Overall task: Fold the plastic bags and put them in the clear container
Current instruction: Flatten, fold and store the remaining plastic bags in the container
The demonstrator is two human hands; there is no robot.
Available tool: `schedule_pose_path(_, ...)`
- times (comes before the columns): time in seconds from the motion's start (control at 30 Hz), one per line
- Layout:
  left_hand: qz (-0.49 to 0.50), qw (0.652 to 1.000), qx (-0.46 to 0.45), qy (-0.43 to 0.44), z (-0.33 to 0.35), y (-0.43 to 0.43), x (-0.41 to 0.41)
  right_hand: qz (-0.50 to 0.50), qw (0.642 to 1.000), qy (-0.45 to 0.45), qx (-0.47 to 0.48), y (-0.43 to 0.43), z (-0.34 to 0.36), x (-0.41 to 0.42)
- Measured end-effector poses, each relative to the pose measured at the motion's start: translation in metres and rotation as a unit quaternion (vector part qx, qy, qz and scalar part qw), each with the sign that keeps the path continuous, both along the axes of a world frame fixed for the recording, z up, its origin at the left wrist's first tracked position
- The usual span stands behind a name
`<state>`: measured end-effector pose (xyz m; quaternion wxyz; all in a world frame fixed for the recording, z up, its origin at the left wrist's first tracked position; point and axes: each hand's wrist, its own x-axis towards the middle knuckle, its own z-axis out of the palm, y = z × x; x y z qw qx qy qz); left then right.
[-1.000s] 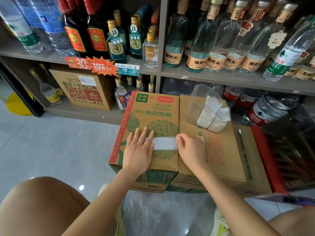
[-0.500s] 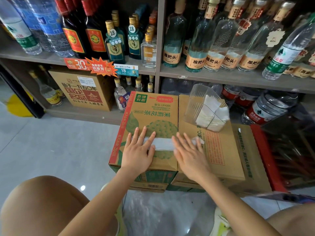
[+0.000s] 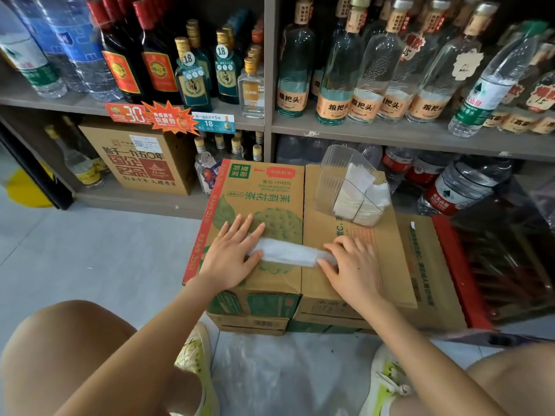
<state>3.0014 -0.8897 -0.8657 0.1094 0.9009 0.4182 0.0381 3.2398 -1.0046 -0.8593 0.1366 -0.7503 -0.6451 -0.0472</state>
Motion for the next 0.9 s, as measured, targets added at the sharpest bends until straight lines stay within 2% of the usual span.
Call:
schedule_pose_path(0.17,0.019,0.982,0.104,-0.158,0.013,-0.026,0.015,-0.020,0.996,0.074,0.042,-0.009,0.000,-0.013)
schedule_pose_path(0.27,-0.033,0.976,0.051,-0.208,0.009,-0.054,0.029,-0.040,0.981,0.189,-0.008,-0.015,0.015,-0.023)
schedule_pose_path(0.33,-0.033,0.978,0.012,-0.204,0.002,-0.056,0.035,-0.063,0.945,0.309,-0.093,-0.015,0.031,-0.026)
schedule_pose_path(0.43,-0.019,0.977,0.007,-0.210,-0.003,-0.054,0.040,-0.065,0.869,0.471,-0.139,-0.015,0.057,-0.026)
schedule_pose_path(0.53,0.055,0.960,-0.009,-0.276,0.005,-0.058,0.043,-0.034,0.785,0.611,-0.101,-0.010,0.079,-0.022)
schedule_pose_path(0.6,0.160,0.924,-0.092,-0.334,0.014,-0.059,0.044,-0.035,0.760,0.645,-0.064,-0.004,0.083,-0.018)
schedule_pose_path(0.67,0.230,0.887,-0.166,-0.364,0.019,-0.057,0.044,-0.050,0.788,0.609,-0.078,0.005,0.075,-0.024)
schedule_pose_path(0.77,0.250,0.860,-0.212,-0.391,0.021,-0.054,0.045,-0.059,0.839,0.524,-0.133,0.020,0.050,-0.044)
schedule_pose_path(0.9,0.245,0.856,-0.225,-0.397,0.019,-0.051,0.041,-0.063,0.850,0.508,-0.126,0.033,0.031,-0.063)
